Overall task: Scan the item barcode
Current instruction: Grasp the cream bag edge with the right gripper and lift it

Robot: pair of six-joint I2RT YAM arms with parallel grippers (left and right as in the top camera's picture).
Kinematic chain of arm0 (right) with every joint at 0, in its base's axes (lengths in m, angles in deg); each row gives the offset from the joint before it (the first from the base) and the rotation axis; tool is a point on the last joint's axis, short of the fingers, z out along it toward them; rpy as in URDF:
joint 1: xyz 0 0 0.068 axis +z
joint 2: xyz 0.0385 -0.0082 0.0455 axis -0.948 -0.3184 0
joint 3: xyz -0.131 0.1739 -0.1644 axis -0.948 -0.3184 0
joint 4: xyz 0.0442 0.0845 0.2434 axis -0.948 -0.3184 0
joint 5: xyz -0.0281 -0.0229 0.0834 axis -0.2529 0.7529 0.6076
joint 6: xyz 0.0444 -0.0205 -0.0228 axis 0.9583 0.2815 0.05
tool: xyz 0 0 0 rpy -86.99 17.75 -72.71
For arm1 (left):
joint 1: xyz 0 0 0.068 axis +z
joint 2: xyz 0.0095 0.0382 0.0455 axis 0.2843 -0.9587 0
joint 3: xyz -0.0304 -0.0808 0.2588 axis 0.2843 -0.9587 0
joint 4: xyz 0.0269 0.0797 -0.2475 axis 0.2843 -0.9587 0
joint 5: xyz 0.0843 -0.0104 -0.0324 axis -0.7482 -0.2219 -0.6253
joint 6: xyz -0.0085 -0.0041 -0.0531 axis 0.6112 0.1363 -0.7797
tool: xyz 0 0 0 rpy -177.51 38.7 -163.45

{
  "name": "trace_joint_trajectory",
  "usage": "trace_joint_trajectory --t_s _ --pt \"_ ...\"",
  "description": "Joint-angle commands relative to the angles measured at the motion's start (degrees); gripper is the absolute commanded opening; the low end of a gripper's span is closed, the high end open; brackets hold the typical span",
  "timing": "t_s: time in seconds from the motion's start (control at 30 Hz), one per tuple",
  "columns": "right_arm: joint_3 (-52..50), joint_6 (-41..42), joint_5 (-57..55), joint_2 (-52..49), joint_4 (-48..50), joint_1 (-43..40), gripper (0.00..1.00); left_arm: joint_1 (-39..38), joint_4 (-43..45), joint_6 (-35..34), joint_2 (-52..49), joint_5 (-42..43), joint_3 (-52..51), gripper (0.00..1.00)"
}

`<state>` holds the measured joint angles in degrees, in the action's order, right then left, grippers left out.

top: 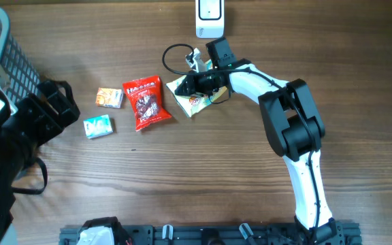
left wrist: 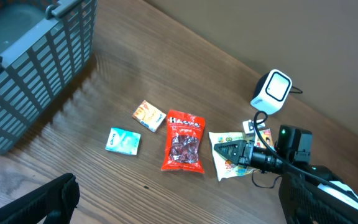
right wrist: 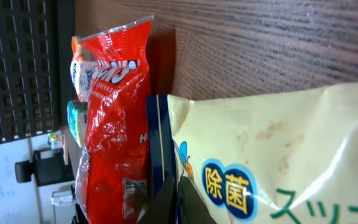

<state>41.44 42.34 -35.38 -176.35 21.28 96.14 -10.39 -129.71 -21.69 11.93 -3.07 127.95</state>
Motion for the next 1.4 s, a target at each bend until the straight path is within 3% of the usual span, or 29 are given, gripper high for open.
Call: trace_joint_trajectory --t_s 0.0,0.23,0.6,0.87,1.0,1.17,1.37 --pt "-0.17 -3.65 -4.44 4.09 -4.00 -0.52 0.04 0.26 0.11 0.09 0.20 -0.55 0.42 1.00" --pt "-0.17 -6.91 -21.68 18.25 -13.40 -3.19 0.04 0.26 0.11 0.09 0.20 -0.55 0.42 1.00" --pt "-0.31 -4.33 -14.88 12.37 -11.61 -11.30 0.04 0.26 0.11 0.09 0.20 -0.55 0.42 1.00" --pt "-0.31 -2.49 0.35 1.07 -2.25 -14.01 0.04 0.26 0.11 0.09 0.20 -0.55 0.42 1.00" --pt "-0.31 -2.10 -4.17 -2.16 -4.63 -14.10 0.04 0.26 0.11 0.09 0.20 -0.55 0.42 1.00" --pt "-0.28 -4.68 -9.18 0.57 -9.05 -14.36 0.04 0.26 0.11 0.09 0.20 -0.55 0.42 1.00" --pt "-0.28 -4.72 -8.98 11.63 -9.97 -14.29 0.04 0.26 0.11 0.09 0.20 -0.55 0.42 1.00"
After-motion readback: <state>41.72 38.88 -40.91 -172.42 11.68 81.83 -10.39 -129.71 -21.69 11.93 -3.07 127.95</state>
